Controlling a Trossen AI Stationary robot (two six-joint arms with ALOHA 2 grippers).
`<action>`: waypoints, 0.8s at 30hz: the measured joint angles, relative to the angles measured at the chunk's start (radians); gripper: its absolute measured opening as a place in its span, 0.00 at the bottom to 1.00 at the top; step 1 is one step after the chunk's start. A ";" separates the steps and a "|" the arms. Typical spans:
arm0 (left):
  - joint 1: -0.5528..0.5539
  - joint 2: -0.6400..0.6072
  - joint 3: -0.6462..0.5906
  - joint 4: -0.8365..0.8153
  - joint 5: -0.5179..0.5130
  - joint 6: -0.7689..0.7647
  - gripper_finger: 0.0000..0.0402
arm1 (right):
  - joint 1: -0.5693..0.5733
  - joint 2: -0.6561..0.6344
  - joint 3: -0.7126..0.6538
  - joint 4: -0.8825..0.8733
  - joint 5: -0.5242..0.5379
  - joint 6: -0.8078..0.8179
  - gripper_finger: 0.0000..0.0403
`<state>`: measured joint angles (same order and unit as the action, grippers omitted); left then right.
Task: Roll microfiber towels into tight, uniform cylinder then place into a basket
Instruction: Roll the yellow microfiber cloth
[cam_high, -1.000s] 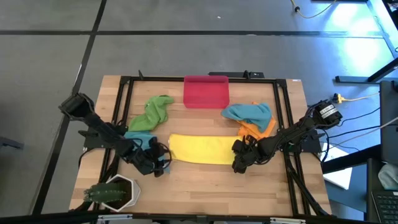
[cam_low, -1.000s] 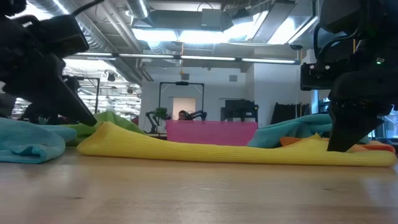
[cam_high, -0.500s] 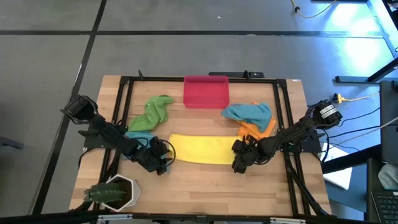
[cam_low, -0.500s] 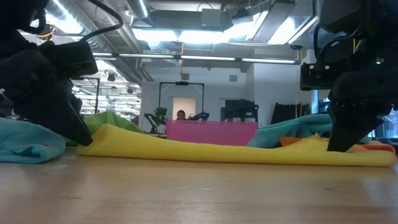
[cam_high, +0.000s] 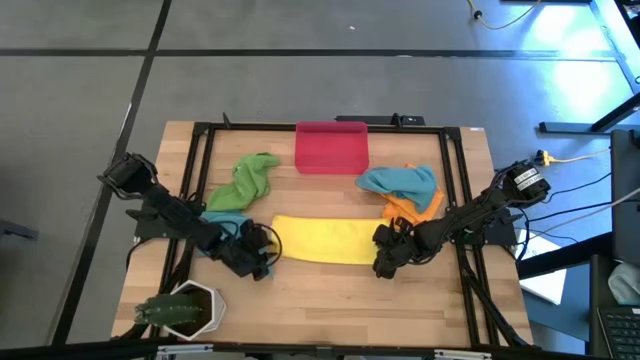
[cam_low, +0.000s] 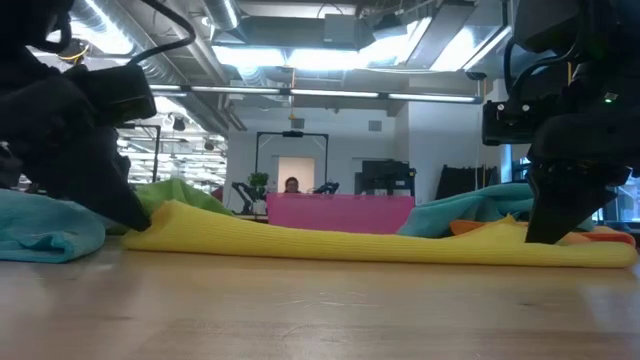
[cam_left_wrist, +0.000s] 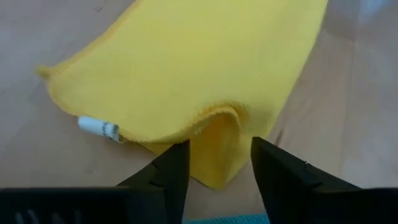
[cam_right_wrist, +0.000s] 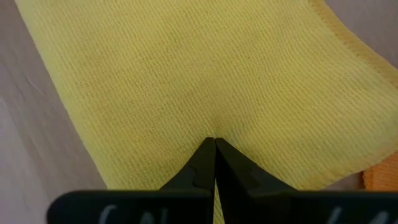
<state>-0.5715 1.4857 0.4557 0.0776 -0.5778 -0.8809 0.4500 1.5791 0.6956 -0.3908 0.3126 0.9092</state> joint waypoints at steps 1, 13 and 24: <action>0.004 0.000 0.000 0.000 0.000 0.006 0.37 | 0.000 0.000 0.000 0.000 0.000 0.000 0.03; 0.006 0.000 0.000 0.000 0.041 0.047 0.02 | 0.000 0.000 0.000 -0.001 0.000 -0.001 0.03; -0.057 0.000 0.001 -0.016 0.129 -0.004 0.00 | 0.000 0.000 0.000 -0.002 0.000 0.005 0.03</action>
<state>-0.6289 1.4857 0.4564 0.0612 -0.4490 -0.8849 0.4500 1.5791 0.6960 -0.3923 0.3126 0.9142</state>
